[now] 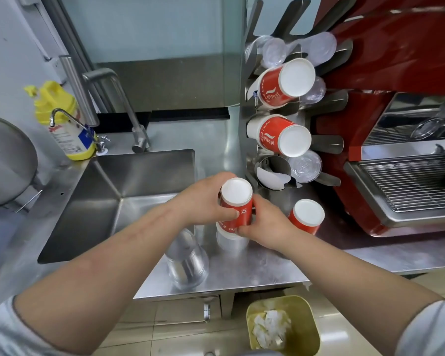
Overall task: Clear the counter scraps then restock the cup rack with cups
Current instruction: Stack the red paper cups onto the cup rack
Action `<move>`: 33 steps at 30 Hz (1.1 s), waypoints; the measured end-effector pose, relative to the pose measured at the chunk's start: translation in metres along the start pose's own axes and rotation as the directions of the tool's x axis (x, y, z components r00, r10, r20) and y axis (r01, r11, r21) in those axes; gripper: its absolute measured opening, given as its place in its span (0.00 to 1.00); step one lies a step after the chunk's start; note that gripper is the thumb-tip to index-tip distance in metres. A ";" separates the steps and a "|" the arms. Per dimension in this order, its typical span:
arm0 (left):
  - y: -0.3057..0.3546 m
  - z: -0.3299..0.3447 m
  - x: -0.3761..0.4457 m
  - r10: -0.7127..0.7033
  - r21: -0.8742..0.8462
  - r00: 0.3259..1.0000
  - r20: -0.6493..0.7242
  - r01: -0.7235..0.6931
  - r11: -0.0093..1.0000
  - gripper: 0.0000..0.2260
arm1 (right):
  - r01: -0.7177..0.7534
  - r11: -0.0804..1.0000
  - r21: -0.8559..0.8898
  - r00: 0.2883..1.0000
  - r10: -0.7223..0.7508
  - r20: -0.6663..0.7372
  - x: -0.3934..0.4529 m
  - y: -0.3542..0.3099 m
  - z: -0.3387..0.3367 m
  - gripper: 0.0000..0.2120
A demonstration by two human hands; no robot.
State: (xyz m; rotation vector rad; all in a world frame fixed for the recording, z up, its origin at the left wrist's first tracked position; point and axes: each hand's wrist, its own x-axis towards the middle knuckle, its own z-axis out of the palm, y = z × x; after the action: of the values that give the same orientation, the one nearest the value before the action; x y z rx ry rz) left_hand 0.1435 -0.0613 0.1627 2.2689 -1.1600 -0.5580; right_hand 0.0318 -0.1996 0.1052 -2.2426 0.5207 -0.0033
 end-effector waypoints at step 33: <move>0.108 0.009 -0.070 0.169 -0.035 0.970 -0.177 -0.177 0.984 0.28 | 0.179 0.981 0.080 0.979 -0.169 -0.114 -0.108 0.006 -0.066 0.28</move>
State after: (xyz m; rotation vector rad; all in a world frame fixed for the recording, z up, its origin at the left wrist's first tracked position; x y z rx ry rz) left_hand 0.0336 -0.0593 0.2310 2.1009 -1.2261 -0.3115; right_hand -0.0805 -0.2111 0.1625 -2.2007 0.3713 -0.2329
